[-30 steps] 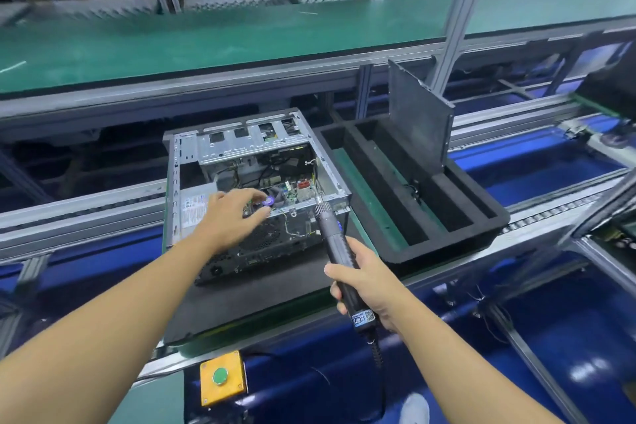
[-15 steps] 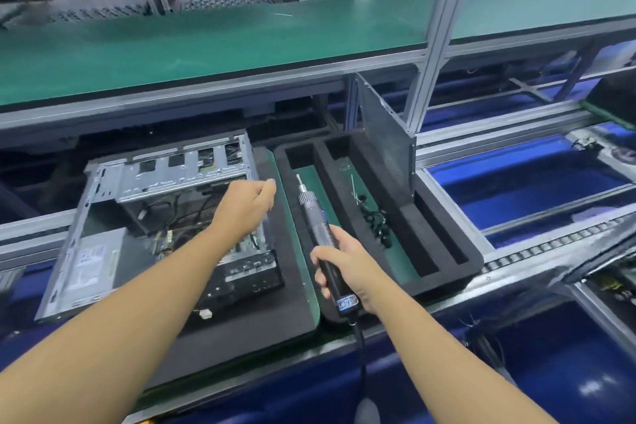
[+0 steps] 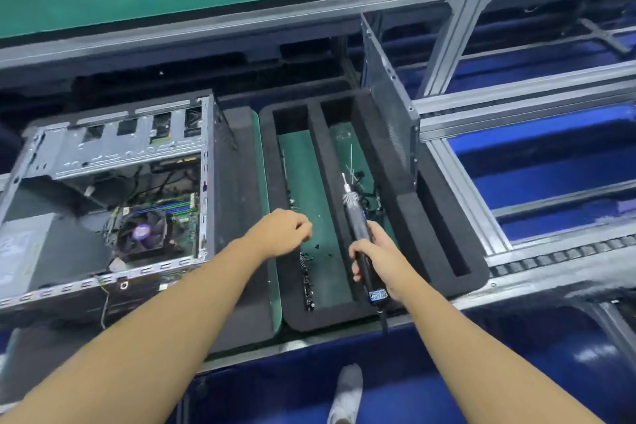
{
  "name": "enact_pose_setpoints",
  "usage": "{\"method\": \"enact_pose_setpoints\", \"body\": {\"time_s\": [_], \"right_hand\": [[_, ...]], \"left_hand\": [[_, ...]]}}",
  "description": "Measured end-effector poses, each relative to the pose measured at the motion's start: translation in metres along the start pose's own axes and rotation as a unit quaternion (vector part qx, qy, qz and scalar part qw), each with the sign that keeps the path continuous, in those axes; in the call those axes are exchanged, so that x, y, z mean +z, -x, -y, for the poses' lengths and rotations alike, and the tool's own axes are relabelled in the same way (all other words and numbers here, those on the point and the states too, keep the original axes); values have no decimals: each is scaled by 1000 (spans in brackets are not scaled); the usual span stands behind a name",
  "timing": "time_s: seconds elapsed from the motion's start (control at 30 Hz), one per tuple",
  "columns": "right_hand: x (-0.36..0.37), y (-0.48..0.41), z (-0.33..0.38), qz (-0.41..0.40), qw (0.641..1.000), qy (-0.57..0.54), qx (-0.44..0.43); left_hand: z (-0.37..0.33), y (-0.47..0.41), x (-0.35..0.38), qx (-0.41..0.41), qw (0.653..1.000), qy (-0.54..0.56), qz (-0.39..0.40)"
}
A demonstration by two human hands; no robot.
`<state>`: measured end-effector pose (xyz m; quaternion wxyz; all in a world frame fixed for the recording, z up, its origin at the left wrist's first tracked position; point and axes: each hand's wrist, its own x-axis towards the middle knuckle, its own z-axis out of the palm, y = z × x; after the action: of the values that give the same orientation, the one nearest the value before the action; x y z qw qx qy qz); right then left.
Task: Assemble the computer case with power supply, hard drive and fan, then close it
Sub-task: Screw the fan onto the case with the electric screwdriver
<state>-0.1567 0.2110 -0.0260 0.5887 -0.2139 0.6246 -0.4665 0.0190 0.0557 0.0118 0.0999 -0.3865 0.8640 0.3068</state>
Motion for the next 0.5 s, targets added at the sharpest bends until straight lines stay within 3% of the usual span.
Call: {"method": "enact_pose_setpoints", "body": {"time_s": [0.23, 0.5], "right_hand": [[1, -17, -26, -36, 999, -6, 20], [3, -24, -29, -43, 999, -26, 13]], "left_hand": [[11, -29, 40, 20, 964, -265, -27], [-5, -64, 76, -60, 932, -354, 56]]}}
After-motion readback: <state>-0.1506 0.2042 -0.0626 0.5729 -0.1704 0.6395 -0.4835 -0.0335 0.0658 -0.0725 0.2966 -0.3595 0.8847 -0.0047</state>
